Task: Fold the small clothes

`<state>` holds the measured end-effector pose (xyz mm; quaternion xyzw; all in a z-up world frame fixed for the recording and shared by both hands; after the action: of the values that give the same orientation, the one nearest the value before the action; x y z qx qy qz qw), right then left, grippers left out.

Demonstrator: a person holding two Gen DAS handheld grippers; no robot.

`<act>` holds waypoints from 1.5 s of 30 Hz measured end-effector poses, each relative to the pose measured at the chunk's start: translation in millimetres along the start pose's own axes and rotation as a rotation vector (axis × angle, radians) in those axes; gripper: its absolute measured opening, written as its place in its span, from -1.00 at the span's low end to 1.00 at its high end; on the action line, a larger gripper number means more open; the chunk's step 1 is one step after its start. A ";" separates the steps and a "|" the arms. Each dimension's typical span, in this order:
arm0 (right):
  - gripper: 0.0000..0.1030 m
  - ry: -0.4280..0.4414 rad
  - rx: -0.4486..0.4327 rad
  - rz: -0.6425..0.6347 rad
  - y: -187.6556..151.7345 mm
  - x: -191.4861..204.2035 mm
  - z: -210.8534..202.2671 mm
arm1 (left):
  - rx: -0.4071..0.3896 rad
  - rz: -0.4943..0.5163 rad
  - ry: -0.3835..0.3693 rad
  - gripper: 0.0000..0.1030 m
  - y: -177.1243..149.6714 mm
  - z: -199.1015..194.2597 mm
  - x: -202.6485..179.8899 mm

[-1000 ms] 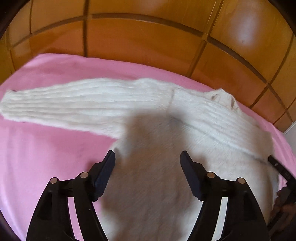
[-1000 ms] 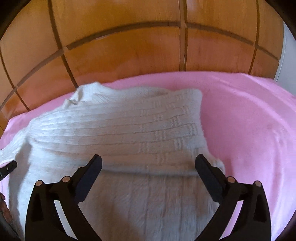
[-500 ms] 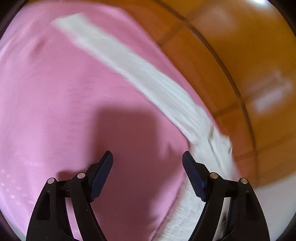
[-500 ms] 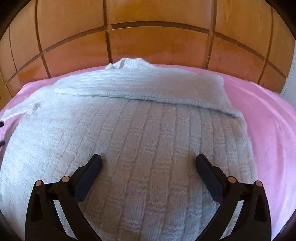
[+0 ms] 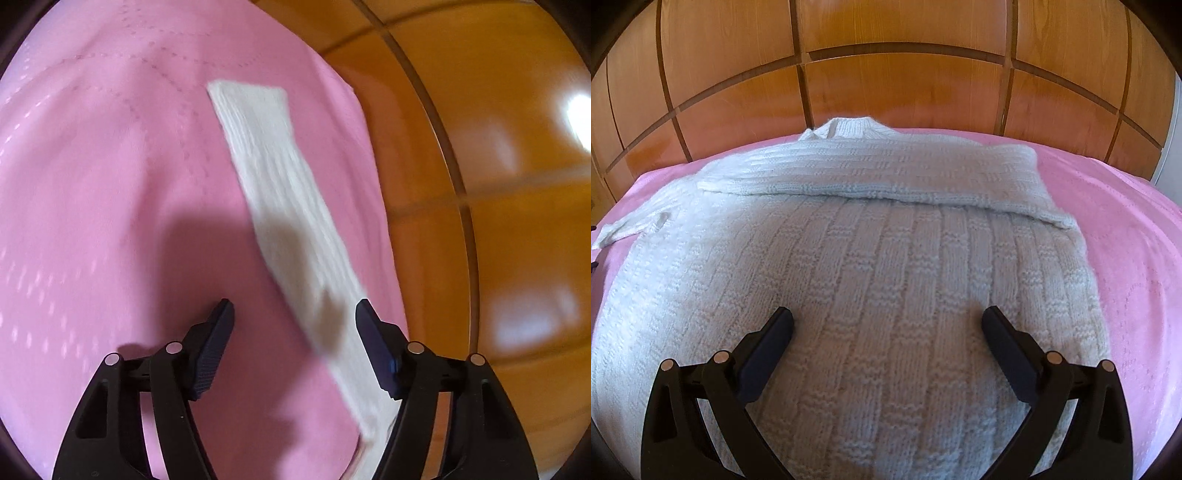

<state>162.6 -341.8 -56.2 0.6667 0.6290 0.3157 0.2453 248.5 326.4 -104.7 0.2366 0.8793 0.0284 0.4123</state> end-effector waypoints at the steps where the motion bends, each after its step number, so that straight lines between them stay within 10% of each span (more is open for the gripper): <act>1: 0.97 -0.002 0.000 -0.002 0.6 0.0 0.9 | -0.012 -0.015 0.005 0.30 8.6 4.1 0.4; 7: 0.97 -0.009 0.002 -0.004 -0.2 1.3 2.5 | -0.074 -0.047 0.080 0.21 43.5 17.4 5.5; 9: 0.97 -0.010 0.002 -0.004 -0.3 1.8 3.1 | -0.044 -0.025 0.107 -0.70 43.8 25.9 0.1; 11: 0.97 -0.010 0.002 -0.005 -0.2 1.9 3.2 | -0.025 0.036 0.092 -0.88 43.2 31.1 -10.9; 18: 0.97 -0.010 0.001 -0.004 -0.4 2.3 4.4 | 0.020 0.359 -0.112 -0.88 -30.9 26.7 -132.3; 27: 0.97 -0.001 -0.002 0.002 0.4 1.3 4.0 | 0.278 0.762 -0.278 -0.88 -244.4 46.5 -240.5; 29: 0.97 0.003 -0.003 0.005 0.5 0.9 3.6 | 0.334 0.849 -0.272 -0.79 -278.8 52.4 -242.0; 32: 0.97 0.010 -0.003 0.008 1.0 -0.1 2.8 | 0.375 0.949 -0.248 0.11 -314.0 47.7 -228.6; 42: 0.96 -0.003 0.026 -0.010 7.8 5.4 -0.3 | 0.287 0.976 -0.132 0.11 -311.1 25.4 -147.7; 45: 0.81 0.131 0.018 -0.027 22.8 31.2 -13.8 | 0.256 0.964 -0.166 0.11 -307.9 17.4 -133.8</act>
<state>168.4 -313.8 -26.8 0.6383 0.6554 0.3496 0.2020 213.7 -7.9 -96.4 0.6659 0.6307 0.0888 0.3884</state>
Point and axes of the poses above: each gripper's, at about its wrist camera, not at the fingertips, and z roughly the way its jaws point, x to its left, y to its top, the point moved 7 cm from there along z, roughly the way its jaws point, and after that the axes turned 6 degrees about z, right-handed, at the moved point
